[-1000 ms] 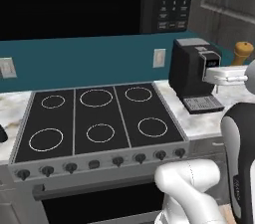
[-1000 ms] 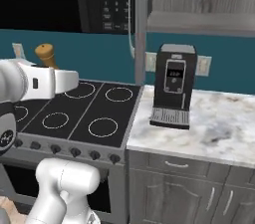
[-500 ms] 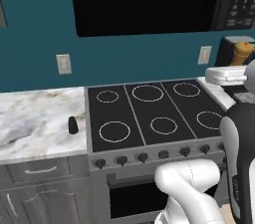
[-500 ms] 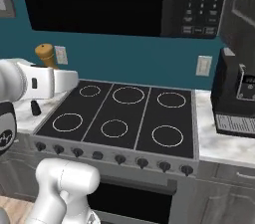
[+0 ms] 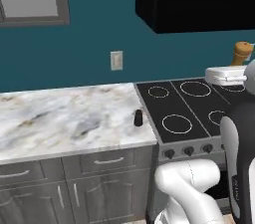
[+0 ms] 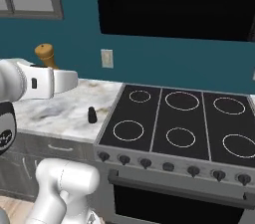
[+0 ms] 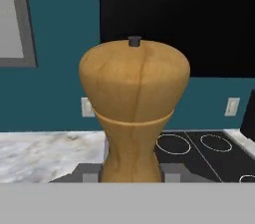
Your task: Take 2 condiments from the cabinet and move them on the counter near the stove.Make sure the condiments are lined up with each other, next to each other.
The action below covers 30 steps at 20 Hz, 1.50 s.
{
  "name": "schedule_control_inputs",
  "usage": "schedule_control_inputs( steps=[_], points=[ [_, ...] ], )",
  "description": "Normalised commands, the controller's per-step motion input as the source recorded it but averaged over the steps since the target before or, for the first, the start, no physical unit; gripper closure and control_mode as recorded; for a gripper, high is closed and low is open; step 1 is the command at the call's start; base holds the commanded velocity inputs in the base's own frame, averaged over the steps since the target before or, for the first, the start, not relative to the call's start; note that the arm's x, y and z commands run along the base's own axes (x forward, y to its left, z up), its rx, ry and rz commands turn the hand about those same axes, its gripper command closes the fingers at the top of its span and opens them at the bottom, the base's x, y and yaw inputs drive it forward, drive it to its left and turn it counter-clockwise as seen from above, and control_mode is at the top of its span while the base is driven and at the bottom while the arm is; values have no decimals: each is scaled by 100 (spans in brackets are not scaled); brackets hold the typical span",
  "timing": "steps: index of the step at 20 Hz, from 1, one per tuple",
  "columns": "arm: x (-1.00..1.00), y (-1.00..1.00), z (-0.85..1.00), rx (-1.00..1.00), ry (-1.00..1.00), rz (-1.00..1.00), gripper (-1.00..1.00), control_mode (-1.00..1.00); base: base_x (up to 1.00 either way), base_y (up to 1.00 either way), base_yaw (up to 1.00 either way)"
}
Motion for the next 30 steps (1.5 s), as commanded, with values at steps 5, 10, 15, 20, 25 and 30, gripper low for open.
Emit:
schedule_control_inputs(
  steps=[5,10,15,20,25,30],
  points=[
    [0,0,0,0,0,0,100,100,0,95,0],
    [0,0,0,0,0,0,100,100,0,83,0],
    [0,0,0,0,0,0,100,100,13,60,0],
    [0,0,0,0,0,0,100,100,72,2,0],
    [0,0,0,0,0,0,100,100,69,-28,0],
    [0,0,0,0,0,0,100,100,56,-11,0]
  ],
)
